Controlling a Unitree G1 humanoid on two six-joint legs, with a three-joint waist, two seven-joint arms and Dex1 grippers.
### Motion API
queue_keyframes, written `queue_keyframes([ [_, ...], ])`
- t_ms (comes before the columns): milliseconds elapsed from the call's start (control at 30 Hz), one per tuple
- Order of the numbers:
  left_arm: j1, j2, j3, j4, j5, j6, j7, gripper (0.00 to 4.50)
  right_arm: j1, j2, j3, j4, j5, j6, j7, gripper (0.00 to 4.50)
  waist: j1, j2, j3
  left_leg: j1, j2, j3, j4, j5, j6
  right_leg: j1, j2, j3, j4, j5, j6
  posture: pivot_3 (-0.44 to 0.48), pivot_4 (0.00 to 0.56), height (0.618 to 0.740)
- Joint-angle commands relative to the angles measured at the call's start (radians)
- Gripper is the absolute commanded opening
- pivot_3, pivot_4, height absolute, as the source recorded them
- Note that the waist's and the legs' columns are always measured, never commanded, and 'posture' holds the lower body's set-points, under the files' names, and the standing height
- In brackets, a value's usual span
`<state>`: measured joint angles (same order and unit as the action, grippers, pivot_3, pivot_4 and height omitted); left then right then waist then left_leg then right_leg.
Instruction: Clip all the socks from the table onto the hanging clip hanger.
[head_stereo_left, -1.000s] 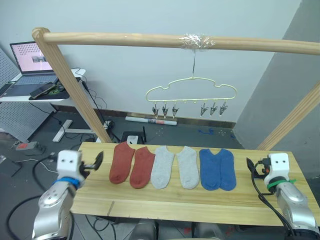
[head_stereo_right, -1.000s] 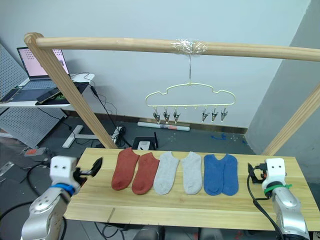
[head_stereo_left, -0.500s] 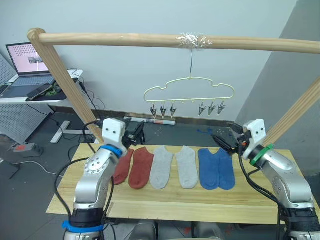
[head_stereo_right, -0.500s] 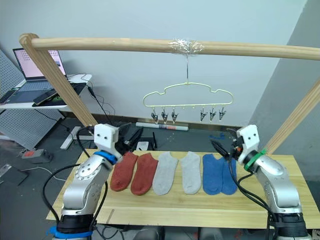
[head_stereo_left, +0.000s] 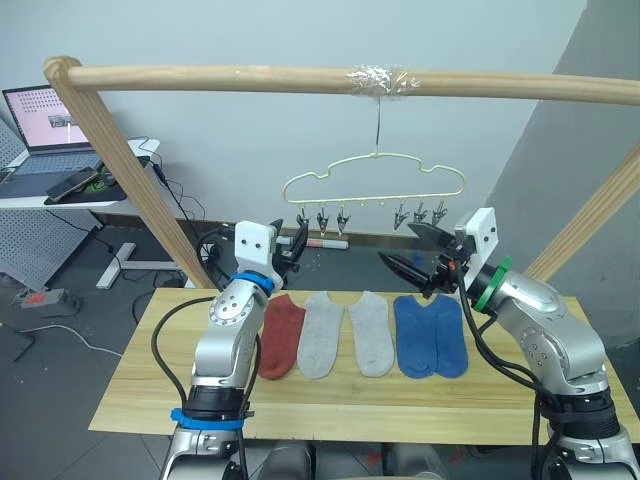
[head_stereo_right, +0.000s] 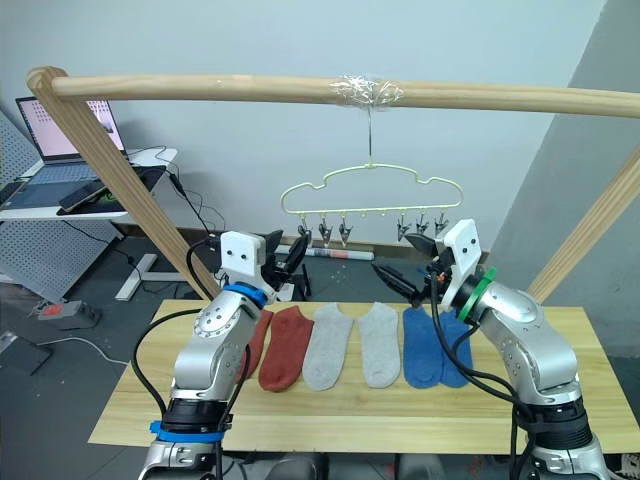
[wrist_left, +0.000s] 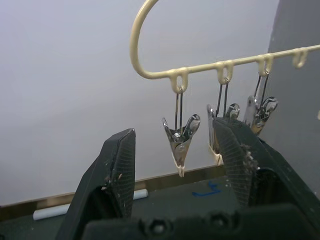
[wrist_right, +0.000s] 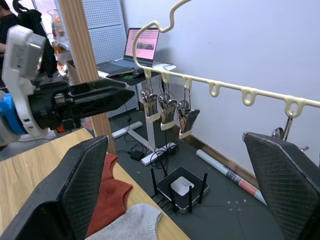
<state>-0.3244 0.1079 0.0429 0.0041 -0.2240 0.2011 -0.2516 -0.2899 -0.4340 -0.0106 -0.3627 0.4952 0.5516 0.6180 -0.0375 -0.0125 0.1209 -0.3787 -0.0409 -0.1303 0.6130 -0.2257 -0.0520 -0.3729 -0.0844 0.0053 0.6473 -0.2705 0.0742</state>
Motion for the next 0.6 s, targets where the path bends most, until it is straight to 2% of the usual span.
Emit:
queue_keyframes([
  [33, -0.035, -0.018, -0.006, 0.024, 0.027, -0.067, 0.020, 2.69, -0.016, 0.001, -0.004, -0.058, 0.027, 0.014, -0.004, 4.50, -0.002, 0.000, 0.001, 0.000, 0.000, 0.000, 0.000, 0.000, 0.000, 0.000, 0.000, 0.000, 0.000, 0.000, 0.000, -0.127, 0.120, 0.740],
  [600, -0.110, -0.035, 0.012, 0.151, 0.053, -0.163, 0.053, 2.69, -0.023, 0.001, -0.021, -0.115, 0.066, 0.077, -0.035, 4.50, -0.019, -0.003, 0.007, -0.001, 0.000, 0.000, 0.000, 0.000, 0.000, 0.000, 0.000, 0.000, 0.000, 0.000, 0.001, -0.152, 0.127, 0.740],
])
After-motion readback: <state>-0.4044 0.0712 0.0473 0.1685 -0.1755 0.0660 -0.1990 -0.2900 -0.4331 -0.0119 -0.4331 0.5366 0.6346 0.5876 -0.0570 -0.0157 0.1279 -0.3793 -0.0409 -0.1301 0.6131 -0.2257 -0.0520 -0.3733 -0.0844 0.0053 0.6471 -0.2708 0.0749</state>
